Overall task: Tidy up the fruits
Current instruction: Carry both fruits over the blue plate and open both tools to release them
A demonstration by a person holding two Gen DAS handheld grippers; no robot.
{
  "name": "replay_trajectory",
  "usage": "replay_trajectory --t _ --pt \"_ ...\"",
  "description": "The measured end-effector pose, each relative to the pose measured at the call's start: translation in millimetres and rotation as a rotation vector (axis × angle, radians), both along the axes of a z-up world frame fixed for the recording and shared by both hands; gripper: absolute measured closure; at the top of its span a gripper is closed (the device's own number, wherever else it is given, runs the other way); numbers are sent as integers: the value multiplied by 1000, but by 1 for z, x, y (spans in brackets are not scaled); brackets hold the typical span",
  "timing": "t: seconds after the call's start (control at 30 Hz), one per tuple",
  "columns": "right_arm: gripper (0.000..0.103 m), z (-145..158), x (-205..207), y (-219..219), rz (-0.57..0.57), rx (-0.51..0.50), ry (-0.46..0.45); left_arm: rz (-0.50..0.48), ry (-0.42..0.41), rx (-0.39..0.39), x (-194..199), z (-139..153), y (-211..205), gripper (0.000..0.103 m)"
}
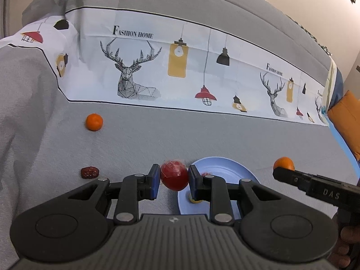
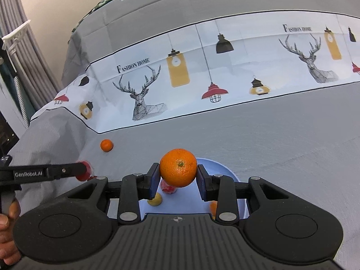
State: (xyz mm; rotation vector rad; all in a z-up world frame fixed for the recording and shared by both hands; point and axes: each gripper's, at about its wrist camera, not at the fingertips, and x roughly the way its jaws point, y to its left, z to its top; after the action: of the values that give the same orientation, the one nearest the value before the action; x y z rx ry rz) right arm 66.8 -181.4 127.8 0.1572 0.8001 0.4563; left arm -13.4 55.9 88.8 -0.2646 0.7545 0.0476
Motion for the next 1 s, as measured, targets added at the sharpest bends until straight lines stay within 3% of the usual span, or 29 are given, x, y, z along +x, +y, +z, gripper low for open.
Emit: replay_trajectory --t 0.5,1.0 --pt "67 -3 0 3 6 -21 8 -136 30 57 0 -21 -39 74" --pt "67 -7 0 9 24 -46 14 -168 52 54 6 -32 -47 74"
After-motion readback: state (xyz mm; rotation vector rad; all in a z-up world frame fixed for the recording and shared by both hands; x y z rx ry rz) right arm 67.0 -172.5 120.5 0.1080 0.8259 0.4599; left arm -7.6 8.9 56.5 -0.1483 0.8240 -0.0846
